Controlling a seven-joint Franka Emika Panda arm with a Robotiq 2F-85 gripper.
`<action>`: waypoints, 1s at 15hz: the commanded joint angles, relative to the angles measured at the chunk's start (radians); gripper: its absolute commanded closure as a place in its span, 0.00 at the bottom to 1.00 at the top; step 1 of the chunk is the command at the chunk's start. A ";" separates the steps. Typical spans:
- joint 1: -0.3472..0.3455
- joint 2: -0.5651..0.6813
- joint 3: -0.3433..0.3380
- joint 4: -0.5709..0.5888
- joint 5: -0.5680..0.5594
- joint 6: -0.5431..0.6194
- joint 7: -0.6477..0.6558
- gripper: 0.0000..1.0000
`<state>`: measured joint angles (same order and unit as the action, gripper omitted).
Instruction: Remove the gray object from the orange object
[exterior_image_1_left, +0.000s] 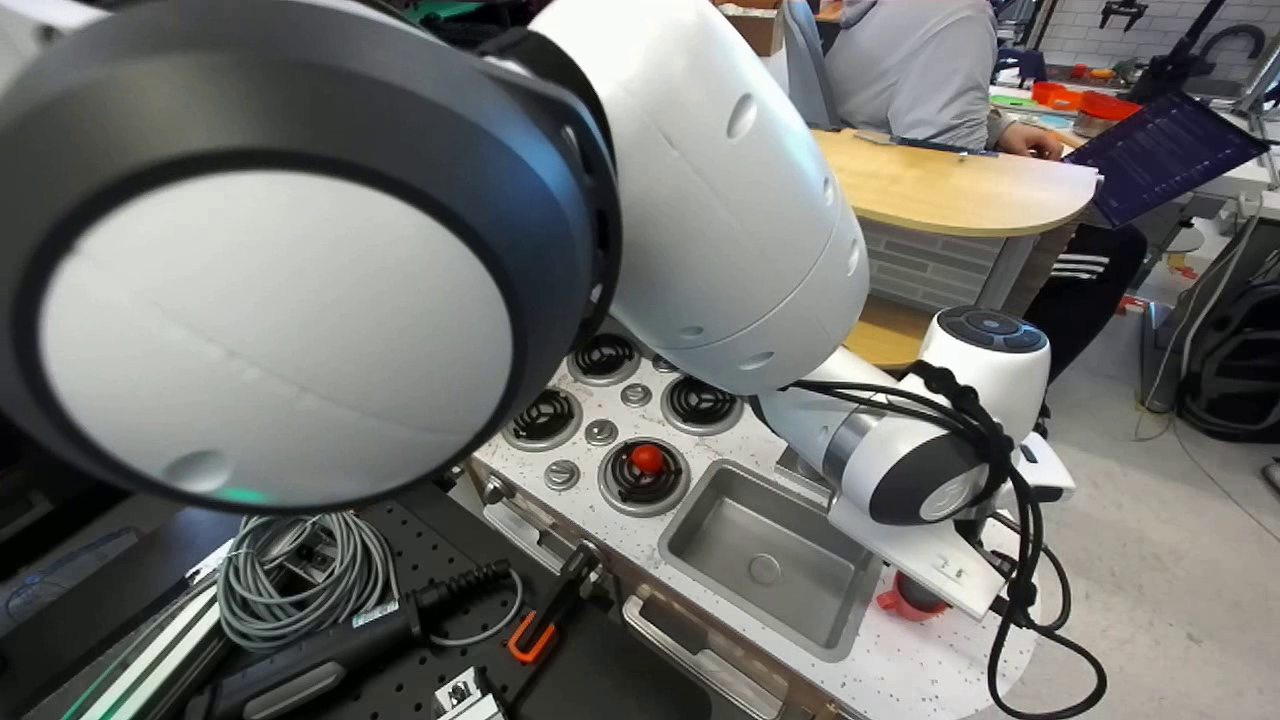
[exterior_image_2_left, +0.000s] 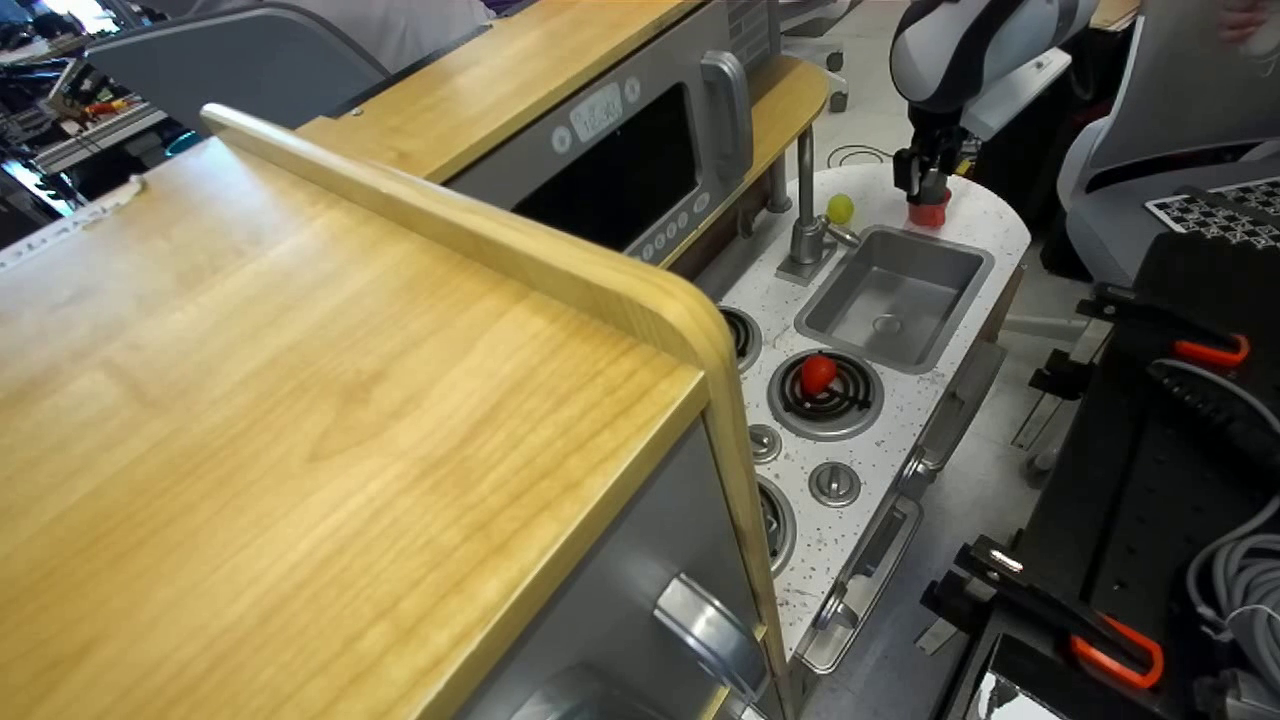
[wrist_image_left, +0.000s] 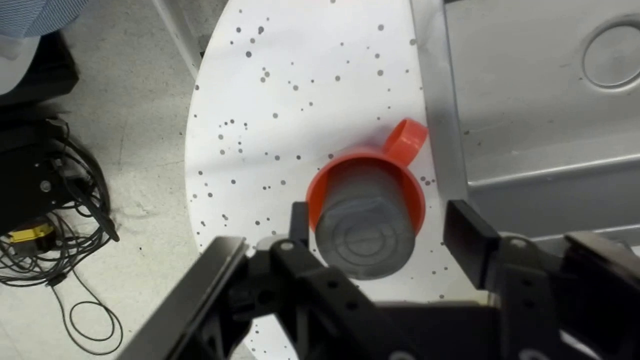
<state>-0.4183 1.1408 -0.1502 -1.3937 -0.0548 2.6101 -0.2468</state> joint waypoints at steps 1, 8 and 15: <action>0.000 0.035 -0.009 0.063 -0.015 -0.039 -0.007 0.59; -0.006 0.027 -0.005 0.062 -0.015 -0.041 -0.021 0.77; -0.044 -0.077 0.050 -0.043 0.013 -0.073 -0.085 0.77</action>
<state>-0.4303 1.1423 -0.1421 -1.3708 -0.0528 2.5718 -0.2739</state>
